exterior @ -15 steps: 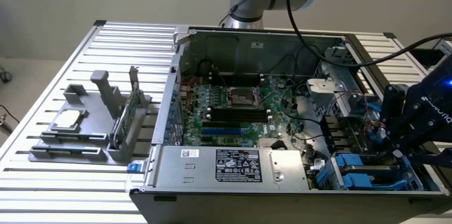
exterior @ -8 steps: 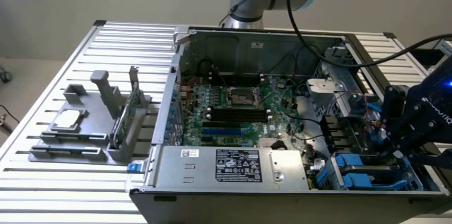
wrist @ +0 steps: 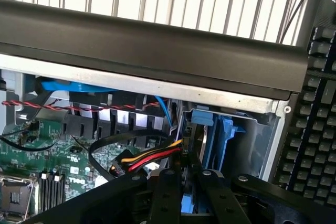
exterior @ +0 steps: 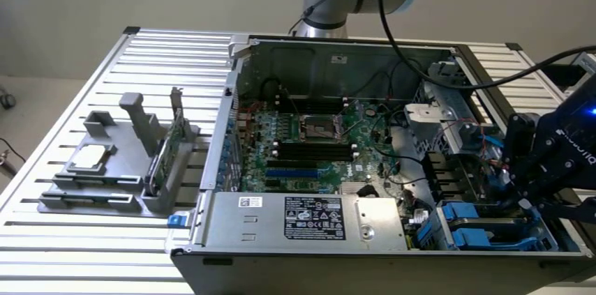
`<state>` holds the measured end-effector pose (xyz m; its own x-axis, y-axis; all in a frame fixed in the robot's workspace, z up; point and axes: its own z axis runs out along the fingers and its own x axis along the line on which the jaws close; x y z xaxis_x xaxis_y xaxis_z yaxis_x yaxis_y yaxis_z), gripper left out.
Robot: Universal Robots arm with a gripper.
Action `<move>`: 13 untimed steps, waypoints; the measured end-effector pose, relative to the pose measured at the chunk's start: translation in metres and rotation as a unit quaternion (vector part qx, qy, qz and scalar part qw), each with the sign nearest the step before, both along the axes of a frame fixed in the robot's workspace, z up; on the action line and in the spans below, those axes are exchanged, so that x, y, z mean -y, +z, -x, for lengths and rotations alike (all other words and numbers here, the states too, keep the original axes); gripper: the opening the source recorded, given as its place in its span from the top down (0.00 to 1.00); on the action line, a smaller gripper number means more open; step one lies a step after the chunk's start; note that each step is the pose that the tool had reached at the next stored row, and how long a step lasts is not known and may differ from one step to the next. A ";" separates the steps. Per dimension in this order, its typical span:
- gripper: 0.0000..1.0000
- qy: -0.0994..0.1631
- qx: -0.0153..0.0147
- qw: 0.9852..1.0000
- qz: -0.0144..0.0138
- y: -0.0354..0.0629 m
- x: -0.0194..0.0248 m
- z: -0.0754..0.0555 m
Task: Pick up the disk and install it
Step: 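Insert the first disk wire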
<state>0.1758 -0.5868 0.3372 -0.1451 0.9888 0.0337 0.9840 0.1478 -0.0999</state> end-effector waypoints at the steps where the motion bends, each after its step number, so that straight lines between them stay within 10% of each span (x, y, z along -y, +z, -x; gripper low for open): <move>1: 0.82 -0.001 0.000 1.000 0.000 -0.0002 0.0001 0.000; 13: 0.82 -0.009 0.002 1.000 0.000 -0.0010 0.0027 0.000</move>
<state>0.1761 -0.5895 0.3362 -0.1282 0.9912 0.0333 0.9867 0.1309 -0.0968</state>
